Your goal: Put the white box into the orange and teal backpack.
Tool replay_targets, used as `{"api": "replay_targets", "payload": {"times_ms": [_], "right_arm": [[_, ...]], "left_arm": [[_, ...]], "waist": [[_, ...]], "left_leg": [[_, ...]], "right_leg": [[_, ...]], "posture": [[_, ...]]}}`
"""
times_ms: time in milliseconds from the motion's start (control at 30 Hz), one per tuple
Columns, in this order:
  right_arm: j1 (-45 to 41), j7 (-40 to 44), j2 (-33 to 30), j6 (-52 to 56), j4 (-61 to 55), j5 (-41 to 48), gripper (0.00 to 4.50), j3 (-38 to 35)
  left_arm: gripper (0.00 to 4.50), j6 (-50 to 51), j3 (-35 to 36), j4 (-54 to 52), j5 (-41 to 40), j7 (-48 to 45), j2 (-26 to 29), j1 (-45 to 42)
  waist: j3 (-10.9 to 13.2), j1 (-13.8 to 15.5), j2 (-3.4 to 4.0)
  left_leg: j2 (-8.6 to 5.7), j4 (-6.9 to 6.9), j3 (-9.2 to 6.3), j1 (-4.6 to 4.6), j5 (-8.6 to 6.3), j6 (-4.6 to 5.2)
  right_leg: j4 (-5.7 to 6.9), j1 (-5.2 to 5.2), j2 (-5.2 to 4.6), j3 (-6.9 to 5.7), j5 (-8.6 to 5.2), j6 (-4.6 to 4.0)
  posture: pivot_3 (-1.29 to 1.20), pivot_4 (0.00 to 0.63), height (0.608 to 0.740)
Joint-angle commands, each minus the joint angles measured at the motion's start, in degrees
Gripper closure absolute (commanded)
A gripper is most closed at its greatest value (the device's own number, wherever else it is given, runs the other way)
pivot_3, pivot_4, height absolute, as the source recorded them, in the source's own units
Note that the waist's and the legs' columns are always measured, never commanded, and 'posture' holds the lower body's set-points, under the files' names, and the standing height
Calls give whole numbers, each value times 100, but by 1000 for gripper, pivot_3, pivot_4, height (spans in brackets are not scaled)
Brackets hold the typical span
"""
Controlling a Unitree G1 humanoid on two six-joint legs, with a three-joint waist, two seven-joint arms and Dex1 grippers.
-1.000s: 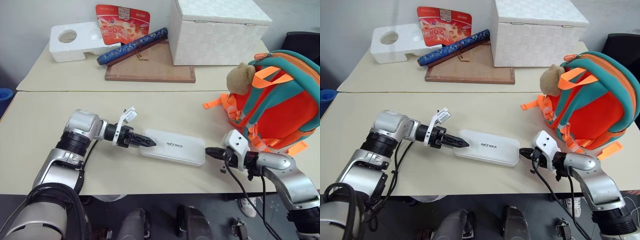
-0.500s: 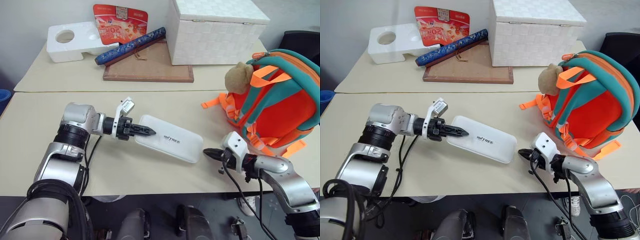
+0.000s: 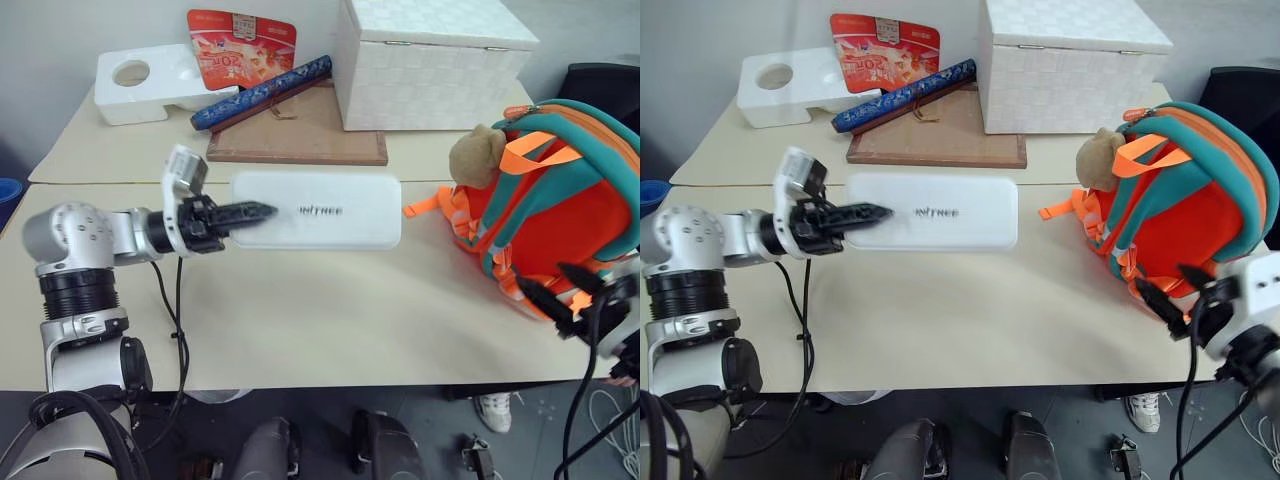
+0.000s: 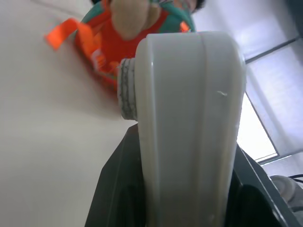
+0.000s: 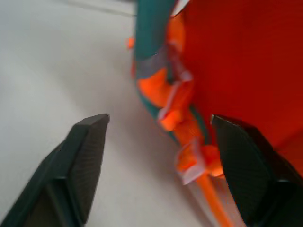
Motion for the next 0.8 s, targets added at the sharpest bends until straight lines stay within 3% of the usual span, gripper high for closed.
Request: {"api": "replay_targets", "payload": {"times_ms": [33,167,433,533,800], "right_arm": [[-762,-472,-96,388,278,480,0,104],[-1894,-912,135,539,849,542,0,795],[-3248,-1206,681,-619,2632,-501,0,1835],[-3528,-1055,895,-1158,3178,-704,617,2003],[-3583,-401,784,-1289,3168,-583,3429,2245]], "left_arm": [[3223,35,364,-524,-518,195,-37,-43],[3223,-522,398,-693,-348,719,-50,-63],[3223,-1058,492,-1084,-609,1130,113,91],[3223,-1108,675,-1305,-726,1361,132,175],[3223,-1289,1009,-1451,-874,1929,195,280]], "waist": [[0,-18,0],[0,-16,1],[1,-5,0],[1,-24,0],[1,-31,0]], "left_leg": [[0,-1,2,2,0,-1],[5,-8,6,3,5,-12],[-8,-17,13,-7,12,-13],[-8,-17,14,-7,12,-13],[5,-18,14,-7,12,-17]], "right_leg": [[1,0,1,2,0,0],[3,-6,6,5,-2,-3],[2,-18,15,3,-4,-7],[2,-18,17,7,-3,-6],[2,-20,32,8,-3,-6]], "posture": [[0,150,740],[0,150,740],[0,150,740],[0,150,740],[0,150,740]]}}
